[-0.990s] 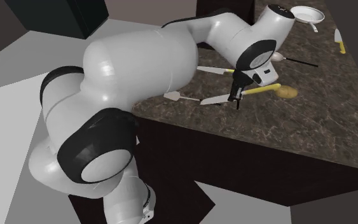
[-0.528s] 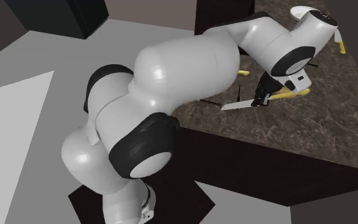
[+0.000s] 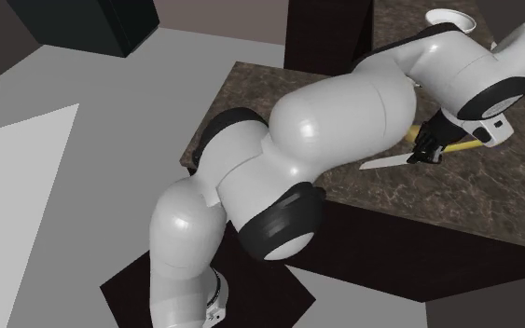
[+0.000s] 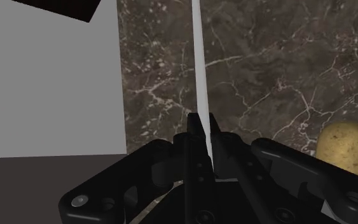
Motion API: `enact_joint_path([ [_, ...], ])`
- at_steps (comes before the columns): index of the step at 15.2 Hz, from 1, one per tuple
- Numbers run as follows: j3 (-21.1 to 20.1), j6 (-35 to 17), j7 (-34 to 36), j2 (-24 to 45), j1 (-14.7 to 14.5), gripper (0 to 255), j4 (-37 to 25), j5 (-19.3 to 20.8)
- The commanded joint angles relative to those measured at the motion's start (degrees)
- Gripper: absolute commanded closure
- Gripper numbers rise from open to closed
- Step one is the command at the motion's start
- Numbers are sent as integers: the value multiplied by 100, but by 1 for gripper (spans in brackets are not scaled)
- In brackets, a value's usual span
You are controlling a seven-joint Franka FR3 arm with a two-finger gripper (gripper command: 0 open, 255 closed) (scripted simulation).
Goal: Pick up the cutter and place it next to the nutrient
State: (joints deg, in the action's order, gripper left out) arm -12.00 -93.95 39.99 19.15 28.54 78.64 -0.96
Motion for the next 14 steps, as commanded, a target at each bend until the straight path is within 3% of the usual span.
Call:
enact_joint_path([
  [1, 74, 378, -141, 645, 38, 255, -1007, 109],
  [14, 89, -669, -199, 559, 87, 255, 128, 91],
])
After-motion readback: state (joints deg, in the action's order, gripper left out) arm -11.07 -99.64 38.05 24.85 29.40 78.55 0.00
